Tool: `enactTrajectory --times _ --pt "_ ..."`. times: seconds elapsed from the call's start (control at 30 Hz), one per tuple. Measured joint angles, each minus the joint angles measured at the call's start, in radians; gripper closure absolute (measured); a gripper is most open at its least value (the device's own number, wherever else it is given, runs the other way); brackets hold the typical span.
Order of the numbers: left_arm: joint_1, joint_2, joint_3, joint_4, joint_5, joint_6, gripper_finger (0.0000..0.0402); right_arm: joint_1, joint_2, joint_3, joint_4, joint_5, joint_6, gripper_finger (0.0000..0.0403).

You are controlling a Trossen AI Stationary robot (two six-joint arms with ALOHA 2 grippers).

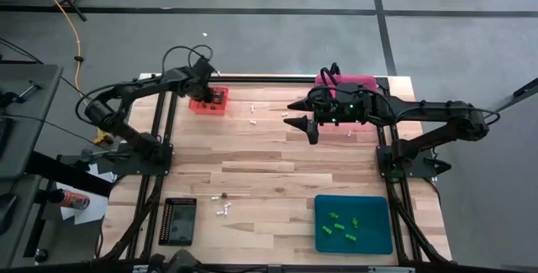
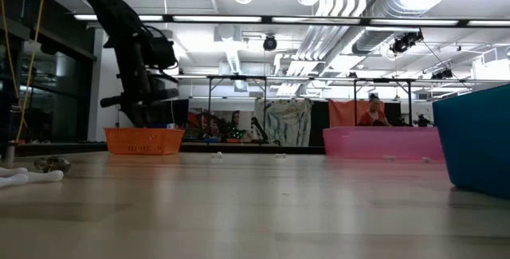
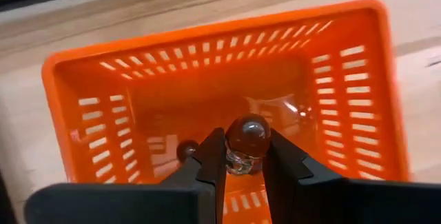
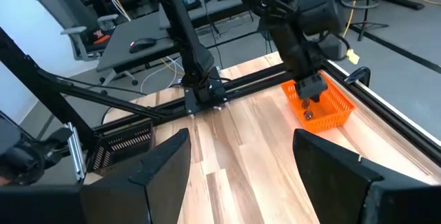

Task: Sort Halloween decoration
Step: Put the top black skull toy into the orange bin, then put the black skull toy into the orange bin

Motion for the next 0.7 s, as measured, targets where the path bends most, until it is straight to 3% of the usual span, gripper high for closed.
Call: enactTrajectory --times 0.23,0.7 --pt "-0.038 0.018 -0.009 -0.004 -0.075 0.044 0.0336 0.000 0.000 0.000 0.000 -0.002 -0.001 0.0155" --pt "-0.086 0.019 0.009 -0.062 -0.071 0.026 0.0219 0.000 0.000 0.000 -0.022 -0.012 0.042 0.0155"
